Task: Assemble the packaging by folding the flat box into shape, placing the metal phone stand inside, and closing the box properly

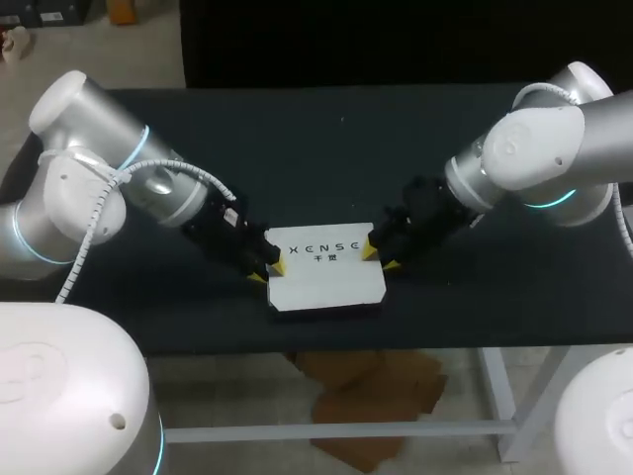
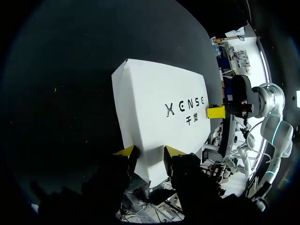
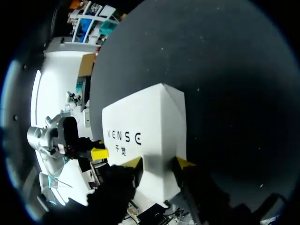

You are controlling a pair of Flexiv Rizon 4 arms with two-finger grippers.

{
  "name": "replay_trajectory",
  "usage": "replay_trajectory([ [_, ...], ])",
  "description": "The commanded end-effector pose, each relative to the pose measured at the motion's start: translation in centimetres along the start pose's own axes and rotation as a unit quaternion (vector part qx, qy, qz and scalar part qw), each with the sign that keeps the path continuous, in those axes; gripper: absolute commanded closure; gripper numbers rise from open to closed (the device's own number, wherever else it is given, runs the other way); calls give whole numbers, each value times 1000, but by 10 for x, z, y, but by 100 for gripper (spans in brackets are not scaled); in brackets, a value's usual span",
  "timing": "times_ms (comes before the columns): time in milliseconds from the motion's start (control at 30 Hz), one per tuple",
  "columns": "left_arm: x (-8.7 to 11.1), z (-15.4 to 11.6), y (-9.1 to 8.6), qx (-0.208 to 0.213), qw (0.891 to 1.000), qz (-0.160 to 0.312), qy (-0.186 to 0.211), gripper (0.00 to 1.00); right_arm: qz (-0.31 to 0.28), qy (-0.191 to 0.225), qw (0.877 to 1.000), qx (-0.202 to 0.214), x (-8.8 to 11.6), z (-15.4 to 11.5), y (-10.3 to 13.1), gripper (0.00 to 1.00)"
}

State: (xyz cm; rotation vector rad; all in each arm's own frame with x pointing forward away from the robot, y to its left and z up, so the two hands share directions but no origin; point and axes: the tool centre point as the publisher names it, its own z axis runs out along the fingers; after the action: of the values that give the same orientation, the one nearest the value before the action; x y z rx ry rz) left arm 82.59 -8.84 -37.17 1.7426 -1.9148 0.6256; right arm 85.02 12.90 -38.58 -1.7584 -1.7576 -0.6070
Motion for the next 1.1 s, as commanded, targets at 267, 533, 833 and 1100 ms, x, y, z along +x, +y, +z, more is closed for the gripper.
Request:
replay_trajectory([
  [267,9,4,-7,-26,999,-9,17,60,11,2,999,36,12,8,5,56],
  [533,9,3,-7,-40,999,-13,24,60,19,3,998,53,15,7,7,56],
  [833,12,-1,-7,-57,997,-21,42,63,27,9,997,70,17,6,9,58],
  [1100,14,-6,-8,-64,997,-28,45,62,40,8,996,82,20,5,10,58],
])
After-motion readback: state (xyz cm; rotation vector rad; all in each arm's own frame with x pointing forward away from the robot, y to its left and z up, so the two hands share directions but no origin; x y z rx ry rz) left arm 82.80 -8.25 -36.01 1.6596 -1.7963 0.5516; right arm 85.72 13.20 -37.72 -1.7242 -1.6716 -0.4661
